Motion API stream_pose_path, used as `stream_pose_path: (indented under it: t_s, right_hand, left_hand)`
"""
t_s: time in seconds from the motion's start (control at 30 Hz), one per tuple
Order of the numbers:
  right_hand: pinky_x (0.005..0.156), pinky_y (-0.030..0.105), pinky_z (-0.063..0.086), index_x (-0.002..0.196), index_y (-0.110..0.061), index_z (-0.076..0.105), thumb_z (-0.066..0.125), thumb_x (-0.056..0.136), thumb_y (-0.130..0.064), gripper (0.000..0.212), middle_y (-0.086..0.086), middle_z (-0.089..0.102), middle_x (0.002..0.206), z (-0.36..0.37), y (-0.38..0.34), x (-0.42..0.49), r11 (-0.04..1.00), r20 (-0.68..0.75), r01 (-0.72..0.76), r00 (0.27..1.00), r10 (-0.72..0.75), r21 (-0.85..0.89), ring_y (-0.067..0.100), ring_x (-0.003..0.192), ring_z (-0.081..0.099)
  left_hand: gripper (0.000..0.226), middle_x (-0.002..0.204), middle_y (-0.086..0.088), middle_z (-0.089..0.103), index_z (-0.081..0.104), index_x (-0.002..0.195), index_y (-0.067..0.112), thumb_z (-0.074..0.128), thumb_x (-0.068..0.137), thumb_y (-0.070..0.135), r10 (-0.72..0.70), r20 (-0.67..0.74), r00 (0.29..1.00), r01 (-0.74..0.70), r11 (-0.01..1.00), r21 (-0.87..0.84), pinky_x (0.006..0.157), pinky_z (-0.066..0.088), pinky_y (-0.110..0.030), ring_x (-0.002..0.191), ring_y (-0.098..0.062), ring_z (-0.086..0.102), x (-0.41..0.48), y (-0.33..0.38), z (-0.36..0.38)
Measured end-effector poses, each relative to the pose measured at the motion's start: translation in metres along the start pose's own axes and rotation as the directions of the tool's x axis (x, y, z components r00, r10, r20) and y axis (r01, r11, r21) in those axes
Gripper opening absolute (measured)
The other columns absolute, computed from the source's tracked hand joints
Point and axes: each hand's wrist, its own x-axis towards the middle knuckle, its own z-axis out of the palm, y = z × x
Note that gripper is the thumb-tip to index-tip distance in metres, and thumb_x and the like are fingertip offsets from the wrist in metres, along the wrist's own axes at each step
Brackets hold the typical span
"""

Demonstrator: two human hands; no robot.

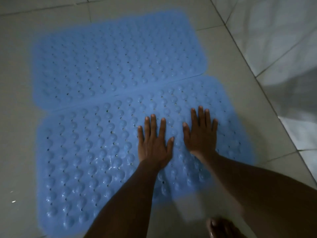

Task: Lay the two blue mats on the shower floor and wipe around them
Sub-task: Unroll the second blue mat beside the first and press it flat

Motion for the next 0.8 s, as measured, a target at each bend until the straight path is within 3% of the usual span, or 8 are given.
stream_pose_path:
  t_s: [0.3,0.53,0.8]
  right_hand:
    - [0.121,0.057,0.016,0.156,-0.019,0.029,0.028,0.1,-0.053,0.065,0.009,0.023,0.165,-0.002,0.022,-0.06,0.999,-0.026,-0.051,0.998,0.05,-0.02,0.03,0.153,0.018]
    - [0.122,0.055,0.012,0.158,-0.022,0.023,0.025,0.099,-0.055,0.067,0.004,0.018,0.166,-0.004,0.02,-0.064,0.996,-0.009,-0.087,0.996,0.086,-0.026,0.026,0.154,0.012]
    - [0.121,0.054,0.014,0.156,-0.019,0.029,0.034,0.097,-0.054,0.068,0.007,0.022,0.165,-0.005,0.017,-0.063,0.993,-0.023,-0.096,0.995,0.095,-0.062,0.028,0.153,0.016]
  left_hand:
    - [0.073,0.17,-0.01,-0.012,0.005,0.163,0.024,0.02,0.101,0.06,0.024,-0.052,0.998,-0.025,0.999,-0.02,0.125,-0.007,-0.053,0.155,-0.029,-0.019,-0.046,0.017,0.018]
    - [0.074,0.17,-0.009,-0.014,0.002,0.163,0.027,0.019,0.1,0.063,0.038,-0.032,0.999,-0.039,0.999,-0.011,0.124,-0.006,-0.057,0.155,-0.03,-0.019,-0.048,0.016,0.02]
    - [0.074,0.169,-0.011,-0.016,0.001,0.163,0.028,0.019,0.1,0.063,0.028,-0.009,1.0,-0.027,0.999,0.029,0.124,-0.004,-0.059,0.154,-0.032,-0.021,-0.048,0.018,0.018]
